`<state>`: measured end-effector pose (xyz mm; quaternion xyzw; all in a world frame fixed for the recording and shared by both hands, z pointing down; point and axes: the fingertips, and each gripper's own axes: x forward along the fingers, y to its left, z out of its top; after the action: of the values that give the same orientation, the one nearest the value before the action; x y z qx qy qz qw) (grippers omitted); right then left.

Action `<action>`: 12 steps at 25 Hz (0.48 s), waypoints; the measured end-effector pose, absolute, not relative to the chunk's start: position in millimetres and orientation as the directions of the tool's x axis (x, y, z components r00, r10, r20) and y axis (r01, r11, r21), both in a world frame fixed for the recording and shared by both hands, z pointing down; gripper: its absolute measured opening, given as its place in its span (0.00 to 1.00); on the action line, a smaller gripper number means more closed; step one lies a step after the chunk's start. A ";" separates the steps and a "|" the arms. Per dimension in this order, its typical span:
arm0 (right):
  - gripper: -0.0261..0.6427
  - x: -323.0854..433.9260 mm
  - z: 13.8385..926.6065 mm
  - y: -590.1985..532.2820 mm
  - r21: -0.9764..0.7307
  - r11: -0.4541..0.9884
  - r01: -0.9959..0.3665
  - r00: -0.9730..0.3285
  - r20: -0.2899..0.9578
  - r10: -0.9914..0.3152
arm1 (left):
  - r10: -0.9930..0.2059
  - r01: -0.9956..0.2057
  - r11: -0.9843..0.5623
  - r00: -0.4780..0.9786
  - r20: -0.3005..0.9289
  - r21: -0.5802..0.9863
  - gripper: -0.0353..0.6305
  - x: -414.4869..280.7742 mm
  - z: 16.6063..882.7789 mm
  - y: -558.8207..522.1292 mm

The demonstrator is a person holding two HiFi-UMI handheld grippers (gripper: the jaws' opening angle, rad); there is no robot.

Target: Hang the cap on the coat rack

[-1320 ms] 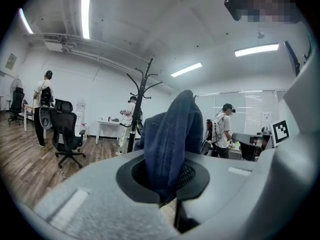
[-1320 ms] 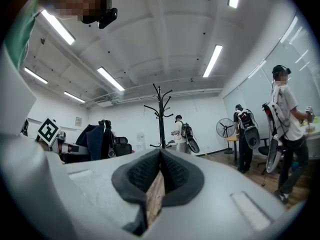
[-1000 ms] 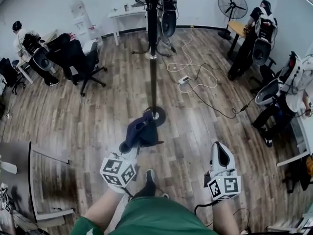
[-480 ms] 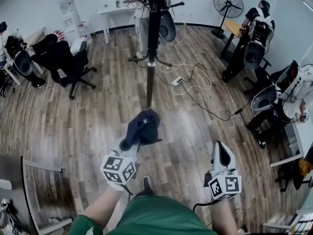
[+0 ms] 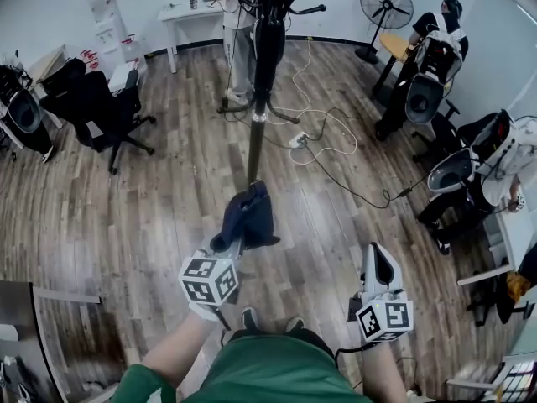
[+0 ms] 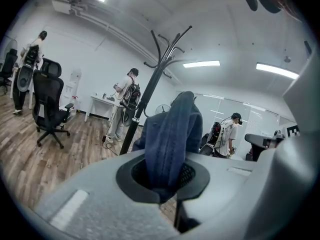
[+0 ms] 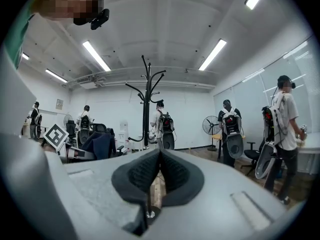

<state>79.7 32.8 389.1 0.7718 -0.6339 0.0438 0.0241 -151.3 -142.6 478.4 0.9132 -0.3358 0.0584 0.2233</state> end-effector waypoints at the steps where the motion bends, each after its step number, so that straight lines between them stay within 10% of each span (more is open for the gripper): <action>1: 0.04 81.3 389.3 29.1 -0.017 -0.194 -0.981 0.192 0.098 -0.977 | -0.584 -0.639 -0.668 0.768 0.264 0.381 0.09 -148.4 480.8 -147.4; 12: 0.04 139.7 415.3 -31.8 -0.094 -0.075 -0.993 0.067 0.079 -0.995 | -0.595 -0.692 -0.572 0.720 0.357 0.440 0.09 -83.5 503.5 -178.9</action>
<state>139.7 -31.8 415.3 0.7305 -0.6802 0.0608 -0.0076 -83.5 -178.9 503.5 0.8826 -0.3647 0.0850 0.2843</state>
